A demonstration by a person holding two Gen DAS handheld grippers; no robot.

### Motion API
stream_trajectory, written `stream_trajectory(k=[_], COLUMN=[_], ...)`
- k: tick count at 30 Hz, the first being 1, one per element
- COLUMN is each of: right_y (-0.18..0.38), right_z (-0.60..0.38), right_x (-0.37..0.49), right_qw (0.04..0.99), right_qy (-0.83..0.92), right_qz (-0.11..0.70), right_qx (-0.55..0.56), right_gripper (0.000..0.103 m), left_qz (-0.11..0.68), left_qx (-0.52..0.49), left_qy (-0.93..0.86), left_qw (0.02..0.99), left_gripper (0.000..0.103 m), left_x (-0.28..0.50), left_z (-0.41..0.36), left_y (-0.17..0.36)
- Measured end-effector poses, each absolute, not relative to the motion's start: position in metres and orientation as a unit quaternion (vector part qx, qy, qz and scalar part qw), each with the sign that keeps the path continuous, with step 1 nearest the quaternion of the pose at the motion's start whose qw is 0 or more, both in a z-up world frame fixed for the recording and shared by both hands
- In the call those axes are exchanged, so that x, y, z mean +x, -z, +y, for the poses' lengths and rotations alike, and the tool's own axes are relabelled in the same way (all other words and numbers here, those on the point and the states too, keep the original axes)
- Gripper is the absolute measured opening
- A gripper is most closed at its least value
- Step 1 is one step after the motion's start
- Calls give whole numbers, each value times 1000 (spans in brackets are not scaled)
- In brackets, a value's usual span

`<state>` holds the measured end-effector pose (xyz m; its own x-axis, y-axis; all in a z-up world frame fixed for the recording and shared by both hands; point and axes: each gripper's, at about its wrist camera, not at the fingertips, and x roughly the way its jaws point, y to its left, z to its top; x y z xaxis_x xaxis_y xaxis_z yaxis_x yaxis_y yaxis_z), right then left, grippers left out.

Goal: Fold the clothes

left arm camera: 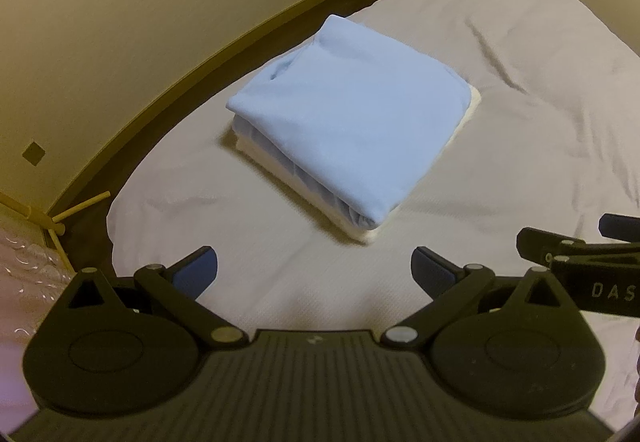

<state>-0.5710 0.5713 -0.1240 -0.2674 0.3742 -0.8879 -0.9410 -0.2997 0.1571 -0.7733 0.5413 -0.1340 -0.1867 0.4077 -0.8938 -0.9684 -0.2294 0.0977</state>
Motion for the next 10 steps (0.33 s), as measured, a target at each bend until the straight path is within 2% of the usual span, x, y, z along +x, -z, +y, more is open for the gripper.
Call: stream_trajectory(k=[10], right_y=[111], right_z=[561], right_x=[-569], right_qw=[466], right_qy=[-717], right_qz=[357], right_qx=[-376], right_gripper=[103], left_qz=[346], left_qx=[-370], left_qy=[-696], left_qw=[509], left_gripper=[102], left_x=[-775], left_z=[524], left_y=[120])
